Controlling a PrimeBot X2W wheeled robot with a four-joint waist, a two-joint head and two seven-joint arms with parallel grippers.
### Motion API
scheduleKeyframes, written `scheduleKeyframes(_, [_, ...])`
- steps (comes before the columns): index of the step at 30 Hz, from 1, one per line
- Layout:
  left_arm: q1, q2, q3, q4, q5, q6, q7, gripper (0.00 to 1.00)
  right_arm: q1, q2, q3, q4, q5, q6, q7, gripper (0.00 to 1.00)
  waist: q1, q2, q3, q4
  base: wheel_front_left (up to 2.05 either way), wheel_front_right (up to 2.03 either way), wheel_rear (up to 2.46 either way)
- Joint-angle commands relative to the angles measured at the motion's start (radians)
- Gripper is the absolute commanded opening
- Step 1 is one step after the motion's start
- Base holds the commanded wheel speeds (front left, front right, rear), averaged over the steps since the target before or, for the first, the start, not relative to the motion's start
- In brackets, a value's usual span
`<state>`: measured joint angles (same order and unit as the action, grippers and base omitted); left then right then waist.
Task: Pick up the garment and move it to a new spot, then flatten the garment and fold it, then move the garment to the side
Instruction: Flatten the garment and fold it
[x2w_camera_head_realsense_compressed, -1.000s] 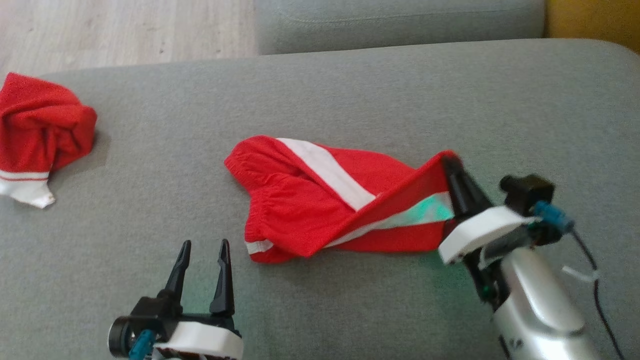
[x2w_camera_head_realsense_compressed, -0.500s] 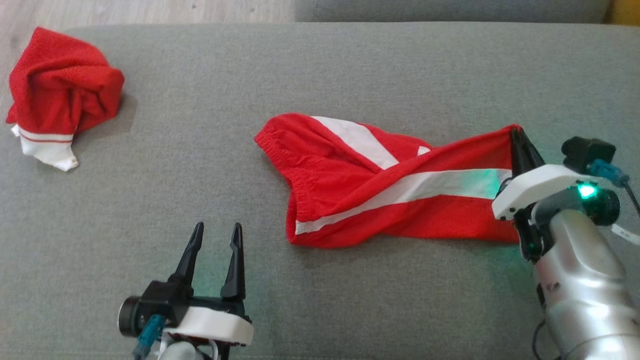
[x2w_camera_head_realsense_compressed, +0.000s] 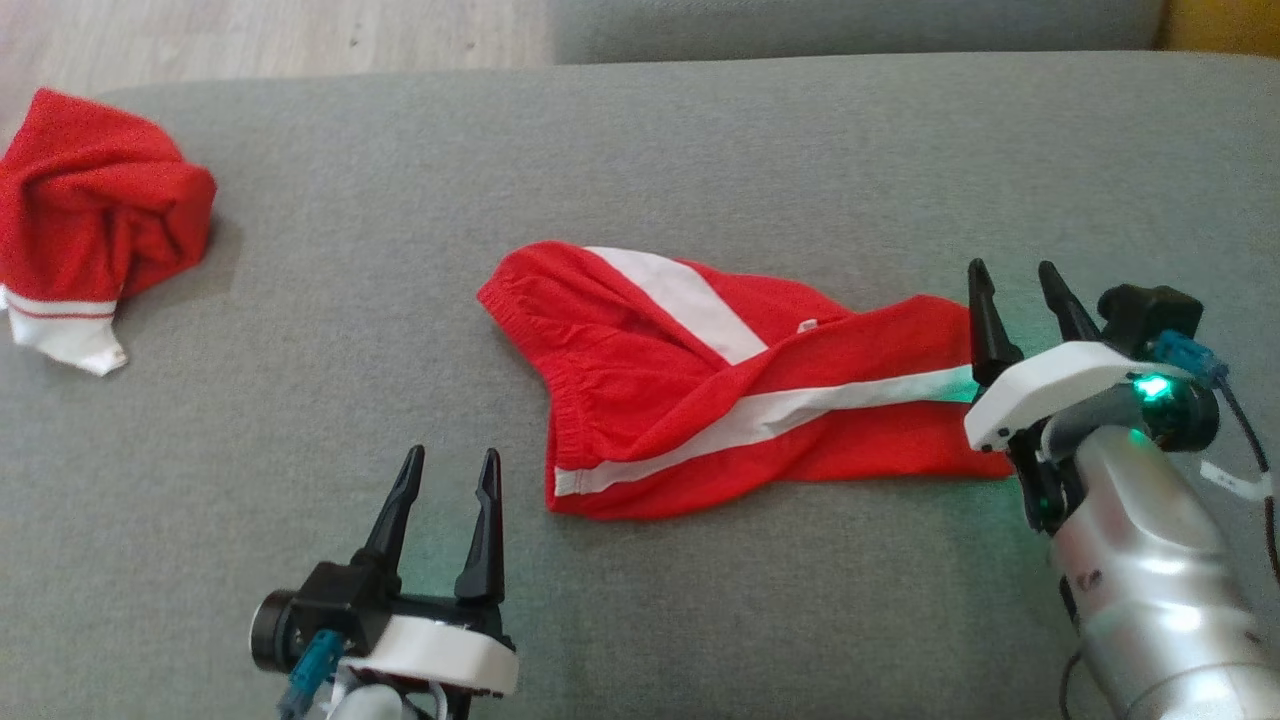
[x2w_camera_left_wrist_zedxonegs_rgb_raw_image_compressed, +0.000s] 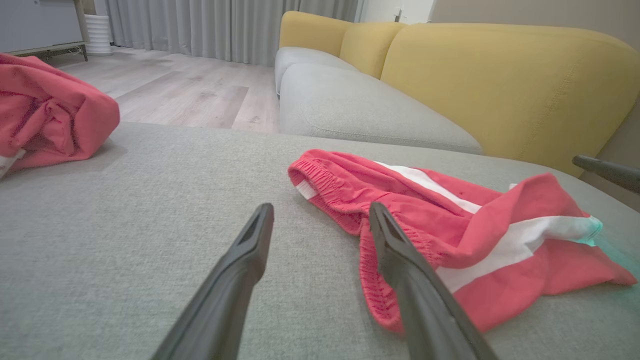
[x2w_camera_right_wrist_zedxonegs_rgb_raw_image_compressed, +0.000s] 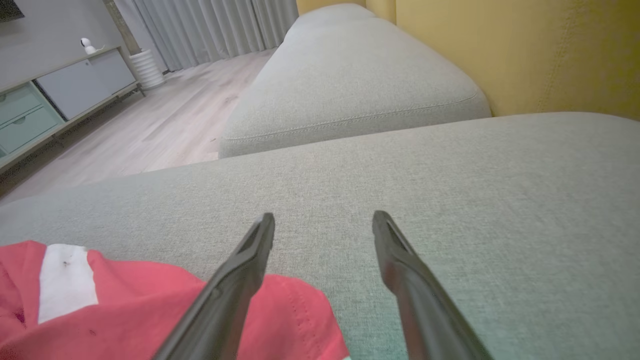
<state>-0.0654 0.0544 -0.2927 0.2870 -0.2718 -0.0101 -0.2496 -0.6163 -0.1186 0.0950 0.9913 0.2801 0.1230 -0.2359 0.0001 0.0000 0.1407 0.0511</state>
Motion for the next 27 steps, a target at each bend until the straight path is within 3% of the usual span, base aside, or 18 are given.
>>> scheduleKeyframes(1, [-0.034, -0.002, 0.025, -0.031, 0.006, -0.002, -0.012, 1.0, 0.005, 0.002, 0.028, -0.039, 0.005, 0.008, -0.016, 1.0, -0.0001, 0.0, -0.011, -0.014, 0.0, 0.0, 0.0])
scheduleKeyframes(6, [-0.025, -0.003, 0.027, -0.042, 0.007, 0.0, -0.012, 1.0, 0.073, -0.003, 0.052, -0.136, 0.025, 0.008, -0.025, 1.0, -0.0001, 0.0, -0.035, -0.044, 0.0, 0.0, 0.0])
scheduleKeyframes(17, [0.018, -0.003, 0.035, -0.042, -0.001, 0.009, -0.012, 1.0, 0.329, 0.026, 0.036, -0.486, -0.038, 0.008, -0.026, 1.0, -0.0001, 0.0, -0.115, -0.075, 0.0, 0.0, 0.0])
scheduleKeyframes(27, [0.06, -0.003, 0.054, -0.02, -0.017, 0.025, -0.012, 1.0, 0.484, 0.063, 0.015, -0.641, -0.153, 0.008, -0.02, 1.0, -0.0001, 0.0, -0.162, -0.073, 0.0, 0.0, 0.0])
